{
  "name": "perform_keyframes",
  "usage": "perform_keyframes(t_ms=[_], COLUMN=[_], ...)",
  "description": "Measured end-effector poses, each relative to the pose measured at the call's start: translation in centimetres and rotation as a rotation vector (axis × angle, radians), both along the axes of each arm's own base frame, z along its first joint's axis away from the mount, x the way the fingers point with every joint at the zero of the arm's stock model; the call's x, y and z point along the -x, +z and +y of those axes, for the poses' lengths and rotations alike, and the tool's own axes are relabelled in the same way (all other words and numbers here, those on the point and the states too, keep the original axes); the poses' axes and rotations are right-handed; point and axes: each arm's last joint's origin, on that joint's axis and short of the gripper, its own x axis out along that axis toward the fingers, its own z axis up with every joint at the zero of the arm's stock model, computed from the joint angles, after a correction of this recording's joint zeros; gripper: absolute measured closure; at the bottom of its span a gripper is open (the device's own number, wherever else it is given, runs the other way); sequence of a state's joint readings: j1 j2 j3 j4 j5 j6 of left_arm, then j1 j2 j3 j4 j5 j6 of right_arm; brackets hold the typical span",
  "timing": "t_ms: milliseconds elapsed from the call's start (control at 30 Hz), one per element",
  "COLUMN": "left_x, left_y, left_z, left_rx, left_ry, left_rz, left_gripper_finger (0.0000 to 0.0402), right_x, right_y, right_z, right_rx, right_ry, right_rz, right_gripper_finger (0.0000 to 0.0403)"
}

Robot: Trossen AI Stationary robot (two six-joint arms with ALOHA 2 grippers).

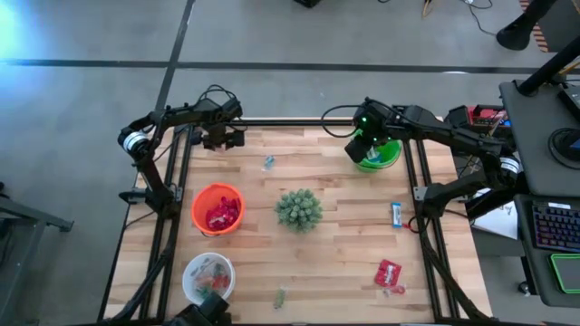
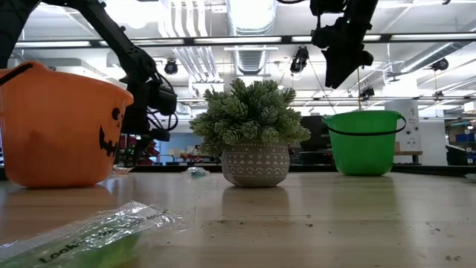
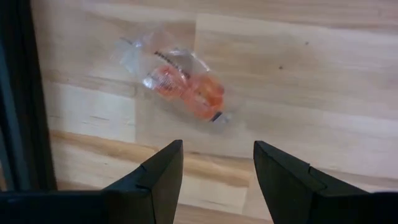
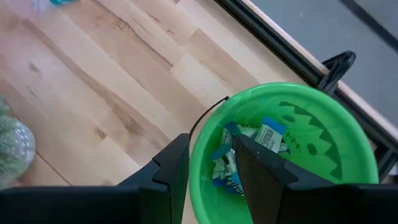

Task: Sort candy
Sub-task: Put the orange gummy into the white bucket

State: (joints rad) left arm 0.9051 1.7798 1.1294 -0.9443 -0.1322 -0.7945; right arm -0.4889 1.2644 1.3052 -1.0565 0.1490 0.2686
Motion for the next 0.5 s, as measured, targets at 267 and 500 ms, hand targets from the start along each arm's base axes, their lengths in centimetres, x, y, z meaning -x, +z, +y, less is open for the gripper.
perform_keyframes(t_ms=[267,500], left_x=[0.3,1.0], left_y=[-0.5,-2.1], left_z=[-0.2,-1.1], left_rx=[-0.018,-0.015], left_ry=[0.014,0.066], left_rz=[0.045,0.069], left_gripper_finger=[0.0223,0.0223], right_x=[0.0,0.0], right_y=[0.0,0.0], right_z=[0.0,0.0], right_rx=[0.025,0.029], right_ry=[0.066,0.078], right_rz=[0.025,0.03], right_gripper_finger=[0.0282,0.0282])
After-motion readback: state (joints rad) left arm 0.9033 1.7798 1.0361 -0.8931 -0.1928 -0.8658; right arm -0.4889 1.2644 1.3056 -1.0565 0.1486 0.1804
